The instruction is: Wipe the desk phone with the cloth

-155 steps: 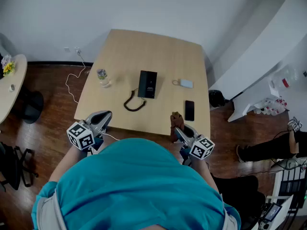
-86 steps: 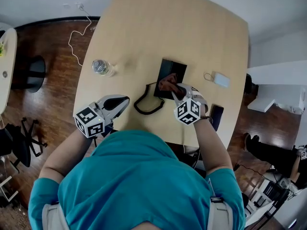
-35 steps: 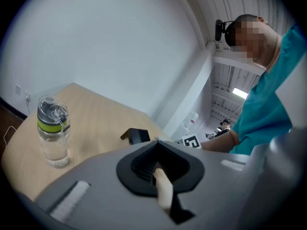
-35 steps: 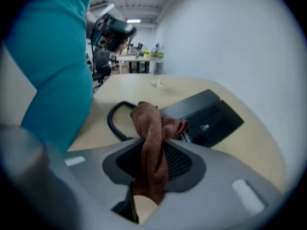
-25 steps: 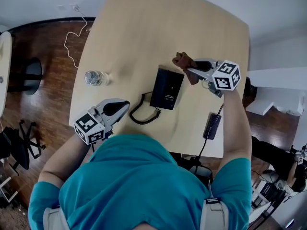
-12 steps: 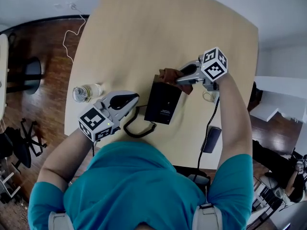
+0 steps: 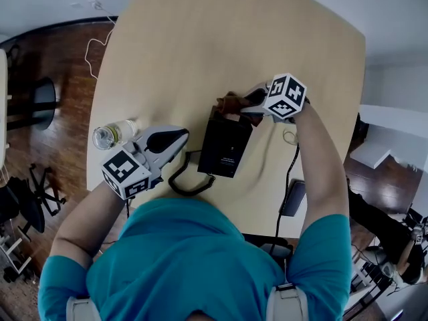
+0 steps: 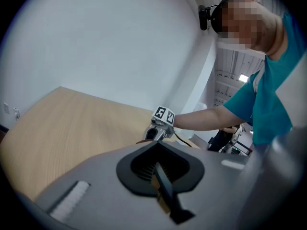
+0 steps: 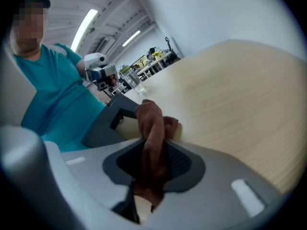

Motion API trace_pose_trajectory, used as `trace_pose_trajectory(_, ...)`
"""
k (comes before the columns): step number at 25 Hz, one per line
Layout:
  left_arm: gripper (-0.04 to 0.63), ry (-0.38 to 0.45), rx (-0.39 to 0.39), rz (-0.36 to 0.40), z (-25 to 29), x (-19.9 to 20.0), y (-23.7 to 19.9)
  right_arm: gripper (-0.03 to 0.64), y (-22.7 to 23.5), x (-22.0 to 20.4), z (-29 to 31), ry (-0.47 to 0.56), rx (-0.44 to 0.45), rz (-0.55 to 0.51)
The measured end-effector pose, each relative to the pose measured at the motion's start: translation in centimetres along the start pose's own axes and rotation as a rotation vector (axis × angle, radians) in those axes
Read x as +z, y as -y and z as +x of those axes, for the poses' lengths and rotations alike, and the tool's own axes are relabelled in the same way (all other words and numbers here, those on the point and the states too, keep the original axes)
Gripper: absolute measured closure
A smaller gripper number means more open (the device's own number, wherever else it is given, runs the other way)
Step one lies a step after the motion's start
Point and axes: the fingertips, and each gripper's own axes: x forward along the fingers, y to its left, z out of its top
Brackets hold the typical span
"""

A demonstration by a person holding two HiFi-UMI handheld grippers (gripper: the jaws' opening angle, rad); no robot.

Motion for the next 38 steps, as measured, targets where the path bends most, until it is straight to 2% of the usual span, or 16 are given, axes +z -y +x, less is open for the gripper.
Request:
trace_pose_trajectory(3,0.591,0.001,-0.005,-0.004,0.1,0.1,0.0,0.509,0.0,0.2,-0.3,0.000,-0.040,-0.049)
trace_pose_trajectory(5,0.591,0.002,-0.009,0.000,0.1,0.2,0.1,0.509,-0.5,1.0,-1.2,0.059,-0.023,-0.032)
trace_pose_trajectory(8,0.591,0.005,-0.010,0.009,0.1,0.5,0.1,0.508,-2.1,3.3,-3.1,0.184,0.041,-0.005)
trace_pose_trajectory(11,0.591,0.009,-0.007,0.013,0.3,0.7,-0.1,0.508,-4.6,7.1,-4.0,0.284,0.154,-0.031)
trace_pose_trajectory(14,0.591,0.011,-0.006,0.013,0.3,0.8,0.1,0.508,-6.5,9.2,-2.1,0.251,0.259,-0.065)
trace_pose_trajectory(16,0.591,0.012,-0.005,0.014,0.2,0.8,0.2,0.508,-6.5,9.1,-0.1,0.186,0.303,-0.048)
trace_pose_trajectory(18,0.591,0.014,0.000,0.013,0.0,0.8,0.3,0.508,-6.0,9.1,0.9,0.170,0.331,-0.013)
trace_pose_trajectory(21,0.591,0.020,0.007,0.007,-0.4,0.9,0.1,0.509,-4.6,8.9,1.8,0.148,0.296,0.014)
trace_pose_trajectory(25,0.591,0.018,0.008,0.000,-0.5,0.5,0.2,0.509,-1.7,7.2,3.4,0.065,0.172,0.023)
trace_pose_trajectory(28,0.591,0.012,0.008,0.007,-0.4,0.3,0.3,0.509,0.0,5.9,3.8,-0.005,0.045,-0.023)
trace_pose_trajectory(29,0.591,0.012,0.008,0.009,-0.4,0.3,0.3,0.509,0.0,5.8,3.3,0.005,0.024,-0.036)
trace_pose_trajectory(31,0.591,0.017,0.005,0.009,-0.5,0.6,0.3,0.508,-1.4,7.5,0.9,0.122,0.057,-0.031)
trace_pose_trajectory(33,0.591,0.021,0.002,0.007,-0.6,0.8,0.2,0.508,-4.1,9.5,-1.5,0.245,0.154,-0.017)
trace_pose_trajectory(35,0.591,0.018,0.002,0.003,-0.7,0.7,0.1,0.508,-6.1,9.4,-1.8,0.240,0.228,-0.016)
trace_pose_trajectory(38,0.591,0.008,-0.001,0.000,-0.7,0.4,0.3,0.508,-6.6,6.9,-1.2,0.210,0.250,0.042)
